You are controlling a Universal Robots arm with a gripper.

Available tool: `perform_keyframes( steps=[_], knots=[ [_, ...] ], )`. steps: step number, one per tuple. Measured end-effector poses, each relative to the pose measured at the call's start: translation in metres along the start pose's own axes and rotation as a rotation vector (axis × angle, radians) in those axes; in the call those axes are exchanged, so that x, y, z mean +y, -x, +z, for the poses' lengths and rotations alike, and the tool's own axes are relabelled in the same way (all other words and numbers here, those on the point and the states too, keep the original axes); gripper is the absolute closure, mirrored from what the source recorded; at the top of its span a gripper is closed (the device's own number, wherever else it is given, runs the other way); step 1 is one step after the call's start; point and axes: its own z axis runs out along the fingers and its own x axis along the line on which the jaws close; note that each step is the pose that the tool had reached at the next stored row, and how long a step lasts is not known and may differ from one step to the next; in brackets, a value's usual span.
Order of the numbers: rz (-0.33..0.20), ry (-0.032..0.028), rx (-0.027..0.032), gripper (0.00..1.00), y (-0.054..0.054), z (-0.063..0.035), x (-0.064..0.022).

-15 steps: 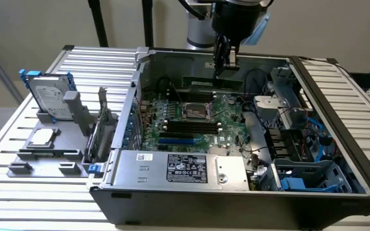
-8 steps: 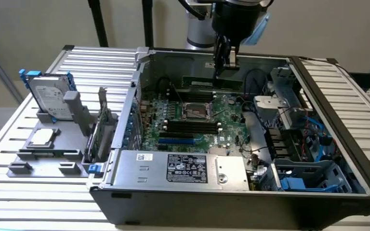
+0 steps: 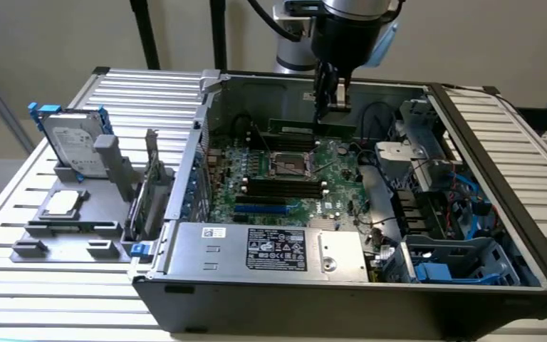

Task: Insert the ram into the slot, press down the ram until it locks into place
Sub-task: 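Insert the ram into the slot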

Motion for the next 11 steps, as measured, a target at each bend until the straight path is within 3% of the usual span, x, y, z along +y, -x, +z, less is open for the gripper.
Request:
perform_keyframes(
  steps=[11],
  knots=[
    [0.0, -0.0031, 0.0004, 0.86, 0.0, 0.0121, 0.0068]
  ],
)
